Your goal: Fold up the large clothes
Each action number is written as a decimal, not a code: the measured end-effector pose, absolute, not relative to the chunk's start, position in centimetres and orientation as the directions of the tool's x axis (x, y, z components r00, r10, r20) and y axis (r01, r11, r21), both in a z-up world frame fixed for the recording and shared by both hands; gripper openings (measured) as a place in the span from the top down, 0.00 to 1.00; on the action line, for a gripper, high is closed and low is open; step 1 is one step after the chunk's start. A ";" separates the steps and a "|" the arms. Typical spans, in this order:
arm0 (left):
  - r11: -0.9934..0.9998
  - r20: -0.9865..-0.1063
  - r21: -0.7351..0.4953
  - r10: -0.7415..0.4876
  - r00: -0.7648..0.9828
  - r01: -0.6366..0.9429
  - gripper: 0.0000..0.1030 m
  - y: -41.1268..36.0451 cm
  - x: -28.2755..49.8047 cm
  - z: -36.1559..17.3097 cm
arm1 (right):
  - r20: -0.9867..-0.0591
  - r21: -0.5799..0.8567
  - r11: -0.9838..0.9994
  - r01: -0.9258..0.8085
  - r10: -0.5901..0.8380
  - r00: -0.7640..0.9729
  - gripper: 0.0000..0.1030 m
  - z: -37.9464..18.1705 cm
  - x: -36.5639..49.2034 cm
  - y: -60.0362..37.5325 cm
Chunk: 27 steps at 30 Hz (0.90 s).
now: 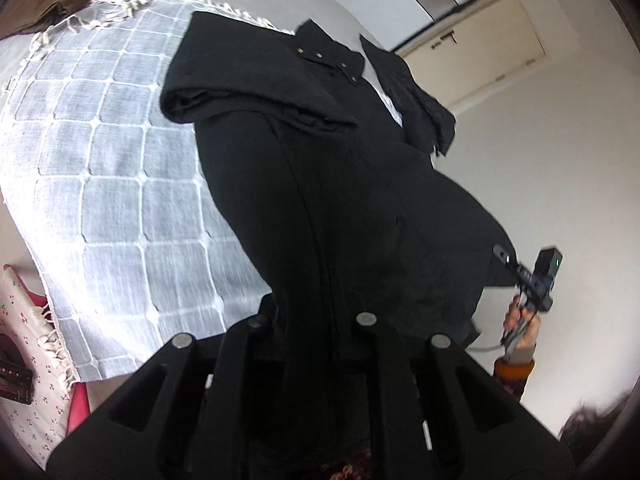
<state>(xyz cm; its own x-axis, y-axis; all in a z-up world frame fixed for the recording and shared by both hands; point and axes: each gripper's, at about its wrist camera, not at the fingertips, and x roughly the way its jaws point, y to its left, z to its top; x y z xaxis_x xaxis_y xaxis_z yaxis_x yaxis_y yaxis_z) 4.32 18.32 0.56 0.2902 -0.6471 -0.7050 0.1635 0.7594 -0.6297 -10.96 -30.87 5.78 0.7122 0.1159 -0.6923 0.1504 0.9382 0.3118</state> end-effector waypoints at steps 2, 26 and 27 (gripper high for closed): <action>0.766 -0.734 -0.612 -0.643 0.220 0.197 0.85 15.9 2.4 -0.8 | -0.725 0.292 0.935 0.203 0.078 0.685 0.89 4.9 -12.0 -32.5; 0.889 -0.794 -0.456 -0.427 0.432 0.041 0.18 15.4 7.1 -8.0 | -0.858 0.187 0.917 0.351 -0.022 0.513 0.31 -3.0 -13.0 -34.0; 0.876 -0.785 -0.482 -0.438 0.439 0.013 0.18 15.7 7.8 -8.6 | -0.859 0.176 0.923 0.343 -0.026 0.511 0.31 -3.0 -12.6 -33.4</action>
